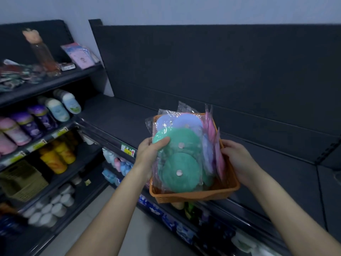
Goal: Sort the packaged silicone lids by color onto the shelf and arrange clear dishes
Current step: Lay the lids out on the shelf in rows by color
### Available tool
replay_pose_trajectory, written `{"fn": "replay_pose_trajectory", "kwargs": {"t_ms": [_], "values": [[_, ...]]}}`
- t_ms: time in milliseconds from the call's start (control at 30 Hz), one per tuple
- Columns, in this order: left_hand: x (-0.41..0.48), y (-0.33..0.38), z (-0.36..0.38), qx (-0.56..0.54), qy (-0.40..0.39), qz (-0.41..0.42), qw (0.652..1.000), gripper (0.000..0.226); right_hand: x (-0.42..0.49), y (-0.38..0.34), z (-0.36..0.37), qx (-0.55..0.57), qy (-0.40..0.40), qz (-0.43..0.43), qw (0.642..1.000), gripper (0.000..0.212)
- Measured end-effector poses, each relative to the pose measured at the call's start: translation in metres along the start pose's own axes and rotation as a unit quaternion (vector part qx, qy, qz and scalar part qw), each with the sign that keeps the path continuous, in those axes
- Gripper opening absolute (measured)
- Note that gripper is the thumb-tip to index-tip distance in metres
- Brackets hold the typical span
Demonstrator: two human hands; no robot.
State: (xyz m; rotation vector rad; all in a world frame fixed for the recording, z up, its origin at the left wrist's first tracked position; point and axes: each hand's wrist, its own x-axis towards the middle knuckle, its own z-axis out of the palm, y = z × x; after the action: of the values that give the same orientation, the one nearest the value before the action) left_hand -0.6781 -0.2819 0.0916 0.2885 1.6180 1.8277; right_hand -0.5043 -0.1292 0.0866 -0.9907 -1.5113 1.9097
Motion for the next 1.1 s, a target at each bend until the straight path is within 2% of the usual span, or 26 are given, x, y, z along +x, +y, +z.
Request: {"fn": "replay_pose_trajectory", "kwargs": {"t_ms": [100,267,467,567,733,933,1100], "values": [[0.029,0.006,-0.015,0.009,-0.003,-0.004,1.000,0.038,0.023,0.002,0.020,0.006,0.004,0.004,1.000,0.036],[0.097,0.016,-0.035,0.032,-0.028,-0.004,0.999,0.051,0.073,0.008,0.051,0.024,0.016,0.016,0.999,0.034],[0.172,0.035,-0.054,0.074,-0.068,-0.009,0.995,0.046,0.129,0.013,0.088,0.047,0.040,0.039,0.997,0.033],[0.204,0.044,-0.064,0.076,-0.078,-0.013,0.994,0.035,0.152,0.013,0.109,0.035,0.058,0.043,0.997,0.032],[0.252,0.052,-0.083,0.072,-0.100,-0.041,0.992,0.036,0.179,0.012,0.142,0.031,0.083,0.060,0.994,0.030],[0.321,0.061,-0.113,0.083,-0.149,-0.068,0.983,0.052,0.205,0.020,0.192,0.042,0.145,0.061,0.987,0.029],[0.367,0.070,-0.137,0.117,-0.213,-0.093,0.966,0.043,0.220,0.037,0.238,0.069,0.206,0.065,0.974,0.029]]}}
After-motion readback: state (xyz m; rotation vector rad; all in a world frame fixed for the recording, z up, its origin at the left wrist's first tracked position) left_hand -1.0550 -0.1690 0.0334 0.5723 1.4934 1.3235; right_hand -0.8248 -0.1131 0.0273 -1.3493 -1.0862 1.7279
